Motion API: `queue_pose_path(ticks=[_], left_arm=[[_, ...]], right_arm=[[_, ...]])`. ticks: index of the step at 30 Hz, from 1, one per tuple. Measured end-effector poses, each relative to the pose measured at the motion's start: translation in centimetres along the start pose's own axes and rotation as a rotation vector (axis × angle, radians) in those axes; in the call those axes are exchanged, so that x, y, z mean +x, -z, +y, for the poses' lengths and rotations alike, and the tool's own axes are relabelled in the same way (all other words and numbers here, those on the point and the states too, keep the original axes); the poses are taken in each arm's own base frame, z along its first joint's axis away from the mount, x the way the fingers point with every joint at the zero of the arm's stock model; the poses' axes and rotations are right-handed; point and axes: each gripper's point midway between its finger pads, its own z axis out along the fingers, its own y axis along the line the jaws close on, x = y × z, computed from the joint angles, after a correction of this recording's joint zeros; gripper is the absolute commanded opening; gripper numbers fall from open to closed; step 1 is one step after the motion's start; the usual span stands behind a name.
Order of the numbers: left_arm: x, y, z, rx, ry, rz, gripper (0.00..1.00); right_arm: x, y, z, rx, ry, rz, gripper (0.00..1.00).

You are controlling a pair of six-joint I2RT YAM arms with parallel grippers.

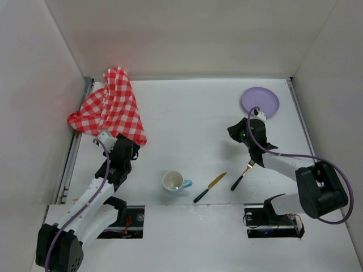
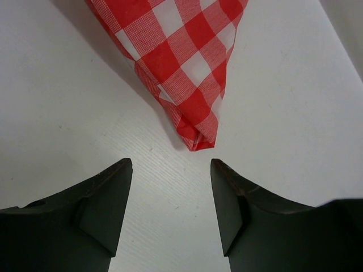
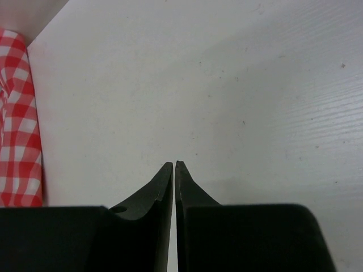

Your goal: Set the dinner table for one person

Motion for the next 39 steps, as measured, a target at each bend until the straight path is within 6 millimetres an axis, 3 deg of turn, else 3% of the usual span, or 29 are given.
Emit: queue_pose_path(ticks=[3, 7, 12, 21, 28, 30, 34, 36, 39], left_arm=[[-0.4, -0.9, 0.1, -0.021, 0.034, -0.016, 0.54], [-0.6, -2.2, 1.3, -0.090, 0.093, -0.025, 0.57], [-2.8, -3.4, 2.3, -0.136, 0.234, -0.093, 0.62], [-3.4, -7.4, 3.7, -0.205, 0.384, -0.086, 0.63], [-3.4, -10.9, 3.5, -0.219, 0.414, -0.058, 0.62], [-3.0, -11.9, 3.2, -0.217, 0.413, -0.040, 0.58], [-1.5, -13.2, 2.3, -0.189, 0.385, -0.003, 0.31], [-0.3, -13.4, 1.3, -0.163, 0.347, 0.025, 0.18], [2.0, -13.6, -1.2, -0.093, 0.272, 0.076, 0.09]], right_arm=[[0.4, -0.2, 0.5, -0.010, 0.013, 0.013, 0.16], [0.9, -0.2, 1.0, -0.024, 0.023, 0.029, 0.31], [1.2, -0.2, 1.2, -0.036, 0.025, 0.041, 0.49], [1.6, -0.3, 1.1, -0.039, 0.029, 0.058, 0.55], [1.7, -0.4, 1.7, -0.054, 0.033, 0.065, 0.55], [1.9, -0.5, 1.9, -0.057, 0.035, 0.070, 0.55], [2.5, -0.6, 2.1, -0.061, 0.041, 0.085, 0.55], [2.7, -0.6, 2.2, -0.064, 0.044, 0.093, 0.55], [2.7, -0.6, 2.2, -0.065, 0.044, 0.093, 0.55]])
